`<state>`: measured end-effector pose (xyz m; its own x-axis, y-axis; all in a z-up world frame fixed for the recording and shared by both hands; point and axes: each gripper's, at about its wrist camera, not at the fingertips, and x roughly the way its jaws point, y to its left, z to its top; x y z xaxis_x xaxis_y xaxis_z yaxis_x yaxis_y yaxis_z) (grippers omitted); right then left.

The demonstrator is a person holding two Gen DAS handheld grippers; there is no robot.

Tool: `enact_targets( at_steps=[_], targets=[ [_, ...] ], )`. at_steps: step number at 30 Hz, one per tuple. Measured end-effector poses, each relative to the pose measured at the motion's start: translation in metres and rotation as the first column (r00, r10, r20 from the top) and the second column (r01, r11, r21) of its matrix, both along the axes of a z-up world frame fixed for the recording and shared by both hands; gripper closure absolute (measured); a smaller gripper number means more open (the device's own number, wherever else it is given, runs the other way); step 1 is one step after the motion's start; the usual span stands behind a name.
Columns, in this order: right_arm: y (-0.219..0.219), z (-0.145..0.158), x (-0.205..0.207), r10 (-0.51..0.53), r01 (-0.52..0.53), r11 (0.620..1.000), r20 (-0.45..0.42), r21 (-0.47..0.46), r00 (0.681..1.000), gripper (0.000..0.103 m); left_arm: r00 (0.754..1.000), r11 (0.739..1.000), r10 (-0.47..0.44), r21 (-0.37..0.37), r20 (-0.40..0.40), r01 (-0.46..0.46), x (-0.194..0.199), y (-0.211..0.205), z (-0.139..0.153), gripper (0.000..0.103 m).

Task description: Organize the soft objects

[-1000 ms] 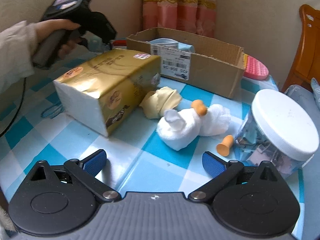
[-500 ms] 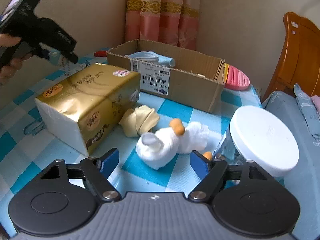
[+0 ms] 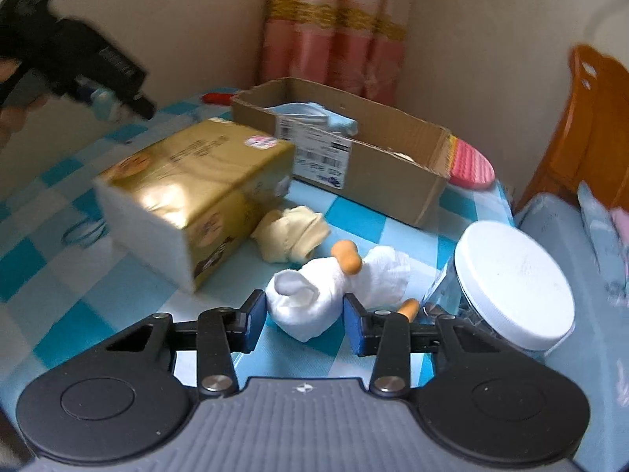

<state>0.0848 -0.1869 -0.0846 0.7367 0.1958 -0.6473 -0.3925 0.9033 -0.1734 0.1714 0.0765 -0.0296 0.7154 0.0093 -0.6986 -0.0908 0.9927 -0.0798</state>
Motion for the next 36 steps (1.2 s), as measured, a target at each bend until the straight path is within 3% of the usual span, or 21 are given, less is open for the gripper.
enact_targets(
  at_steps=[4, 7, 15, 19, 22, 26, 33, 36],
  targets=[
    [0.007, 0.002, -0.015, 0.074, -0.074, 0.995, -0.009, -0.072, 0.997, 0.054, 1.000, 1.000, -0.023, -0.009, -0.001, 0.023, -0.007, -0.003, 0.000, 0.050],
    [0.009, 0.000, -0.022, 0.098, -0.100, 0.990, -0.020, -0.100, 0.995, 0.043, 1.000, 0.999, -0.031, -0.014, 0.002, 0.031, -0.012, -0.004, 0.001, 0.050],
    [0.010, 0.007, -0.022, 0.077, -0.076, 0.994, 0.012, -0.077, 0.997, 0.038, 0.999, 0.999, -0.041, -0.014, 0.004, 0.041, -0.018, -0.004, 0.003, 0.050],
    [0.004, 0.018, -0.020, 0.061, -0.061, 0.998, 0.029, -0.008, 0.998, 0.038, 0.999, 0.999, -0.044, -0.015, 0.007, 0.044, -0.018, -0.005, 0.004, 0.050],
    [-0.001, 0.023, -0.015, 0.039, -0.040, 0.999, 0.048, 0.025, 0.998, 0.047, 0.999, 0.999, -0.045, -0.015, 0.006, 0.045, -0.018, -0.006, 0.004, 0.050],
    [-0.005, 0.021, -0.002, 0.012, -0.013, 0.999, 0.038, 0.034, 0.999, 0.073, 0.999, 0.999, -0.042, -0.015, 0.005, 0.042, -0.017, -0.006, 0.004, 0.050],
    [-0.011, 0.016, 0.005, -0.013, 0.013, 0.997, -0.001, 0.077, 1.000, 0.089, 0.999, 0.999, -0.046, -0.007, 0.000, 0.046, -0.017, -0.005, 0.004, 0.050],
    [-0.013, 0.018, 0.003, -0.018, 0.017, 0.996, 0.003, 0.087, 1.000, 0.089, 0.999, 0.999, -0.052, -0.006, -0.003, 0.052, -0.018, -0.006, 0.004, 0.050]
  ],
)
